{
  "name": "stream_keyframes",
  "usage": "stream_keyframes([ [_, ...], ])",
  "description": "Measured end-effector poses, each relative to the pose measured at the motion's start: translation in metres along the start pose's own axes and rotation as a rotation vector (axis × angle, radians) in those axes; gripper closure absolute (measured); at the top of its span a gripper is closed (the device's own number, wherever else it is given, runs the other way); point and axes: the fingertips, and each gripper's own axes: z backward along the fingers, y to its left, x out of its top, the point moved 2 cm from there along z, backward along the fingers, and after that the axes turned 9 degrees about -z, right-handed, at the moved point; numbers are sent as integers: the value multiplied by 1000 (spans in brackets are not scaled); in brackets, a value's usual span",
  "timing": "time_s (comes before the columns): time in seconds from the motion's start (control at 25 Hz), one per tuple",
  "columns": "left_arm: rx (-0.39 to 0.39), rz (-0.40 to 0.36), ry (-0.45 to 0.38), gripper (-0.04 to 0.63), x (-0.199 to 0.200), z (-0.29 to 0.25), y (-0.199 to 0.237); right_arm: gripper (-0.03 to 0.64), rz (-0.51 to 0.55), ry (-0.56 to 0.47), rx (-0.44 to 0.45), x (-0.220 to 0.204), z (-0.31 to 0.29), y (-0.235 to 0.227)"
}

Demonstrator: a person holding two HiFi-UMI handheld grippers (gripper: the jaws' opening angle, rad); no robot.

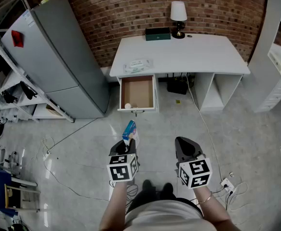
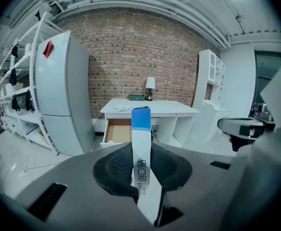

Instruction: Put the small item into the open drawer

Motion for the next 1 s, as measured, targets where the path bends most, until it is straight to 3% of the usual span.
stream_keyframes([
  [0.48,5,1,-52,503,18,21,-21,611,-8,-60,36,13,25,-12],
  [0.68,43,-24,-81,503,27,30,-19,609,-10,-74,38,21,30,-12],
  [1.0,54,-20,-78,503,37,3,-3,600,-20,-96,38,31,6,-25],
])
